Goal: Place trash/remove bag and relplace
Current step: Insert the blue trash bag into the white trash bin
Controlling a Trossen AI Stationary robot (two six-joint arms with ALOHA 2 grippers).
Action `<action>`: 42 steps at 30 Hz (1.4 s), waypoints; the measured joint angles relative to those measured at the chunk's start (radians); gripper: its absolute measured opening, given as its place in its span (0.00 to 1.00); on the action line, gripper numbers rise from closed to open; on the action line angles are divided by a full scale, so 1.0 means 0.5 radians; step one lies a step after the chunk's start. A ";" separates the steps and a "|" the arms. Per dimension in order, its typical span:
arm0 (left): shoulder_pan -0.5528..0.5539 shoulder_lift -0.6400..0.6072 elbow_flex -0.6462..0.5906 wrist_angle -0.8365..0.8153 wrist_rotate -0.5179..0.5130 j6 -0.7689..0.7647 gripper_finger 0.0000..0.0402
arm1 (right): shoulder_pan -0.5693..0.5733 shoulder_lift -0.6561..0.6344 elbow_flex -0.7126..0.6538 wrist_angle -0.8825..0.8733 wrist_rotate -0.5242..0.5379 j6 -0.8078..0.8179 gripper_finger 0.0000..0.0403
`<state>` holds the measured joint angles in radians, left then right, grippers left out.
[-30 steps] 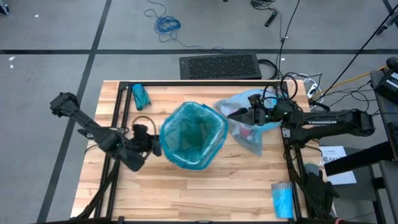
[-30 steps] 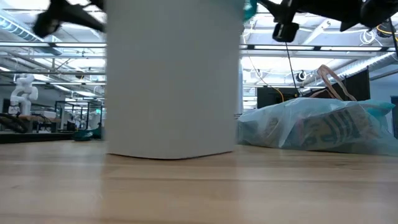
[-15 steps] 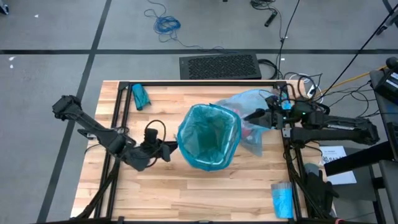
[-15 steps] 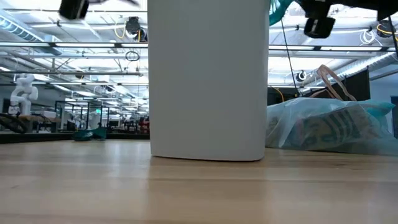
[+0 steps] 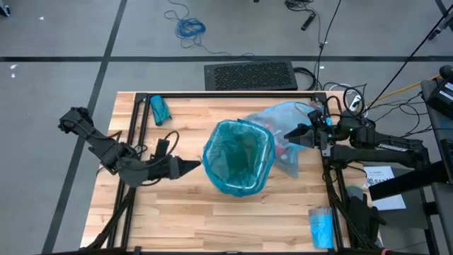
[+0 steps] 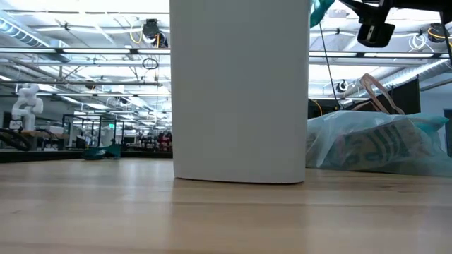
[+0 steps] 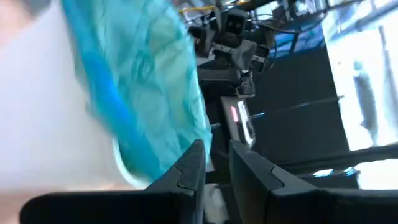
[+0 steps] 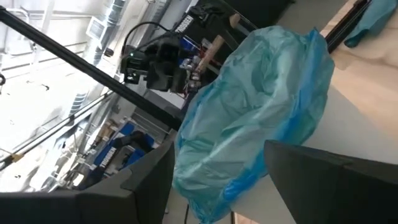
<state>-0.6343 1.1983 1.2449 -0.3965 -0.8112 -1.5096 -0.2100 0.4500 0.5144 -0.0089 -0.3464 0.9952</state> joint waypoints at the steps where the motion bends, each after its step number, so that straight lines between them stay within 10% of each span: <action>1: -0.001 0.019 0.000 -0.001 0.035 -0.069 0.17 | 0.000 0.000 0.000 -0.006 0.000 0.002 0.60; 26: 0.279 0.148 0.000 -0.143 0.473 -0.217 0.16 | 0.000 0.000 0.000 -0.095 0.000 -0.041 0.60; 42: 0.201 0.146 0.060 -0.135 0.305 -0.095 0.00 | 0.000 0.000 0.000 -0.160 0.003 -0.040 0.60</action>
<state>-0.5341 1.2713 1.2749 -0.4638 -0.6589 -1.5572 -0.2100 0.4500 0.5144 -0.0891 -0.3447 0.9752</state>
